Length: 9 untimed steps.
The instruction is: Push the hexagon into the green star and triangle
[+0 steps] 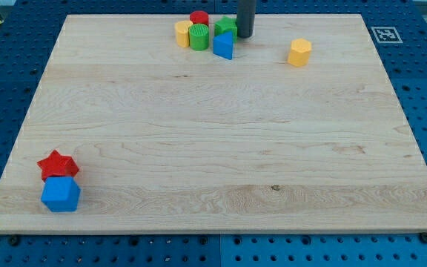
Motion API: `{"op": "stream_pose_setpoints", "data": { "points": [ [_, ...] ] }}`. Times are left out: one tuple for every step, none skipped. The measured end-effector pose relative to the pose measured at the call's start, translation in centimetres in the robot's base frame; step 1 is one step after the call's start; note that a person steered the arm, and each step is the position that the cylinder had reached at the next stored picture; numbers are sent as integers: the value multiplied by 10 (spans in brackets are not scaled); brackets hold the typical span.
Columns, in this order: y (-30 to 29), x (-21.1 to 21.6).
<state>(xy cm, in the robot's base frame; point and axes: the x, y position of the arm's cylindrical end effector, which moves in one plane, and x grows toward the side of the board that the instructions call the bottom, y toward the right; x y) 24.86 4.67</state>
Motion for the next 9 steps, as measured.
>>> {"op": "stream_pose_setpoints", "data": {
  "points": [
    [29,-8],
    [94,-19],
    [140,22],
    [153,93],
    [152,101],
    [141,99],
    [135,87],
    [121,77],
    [95,70]
  ]
}}
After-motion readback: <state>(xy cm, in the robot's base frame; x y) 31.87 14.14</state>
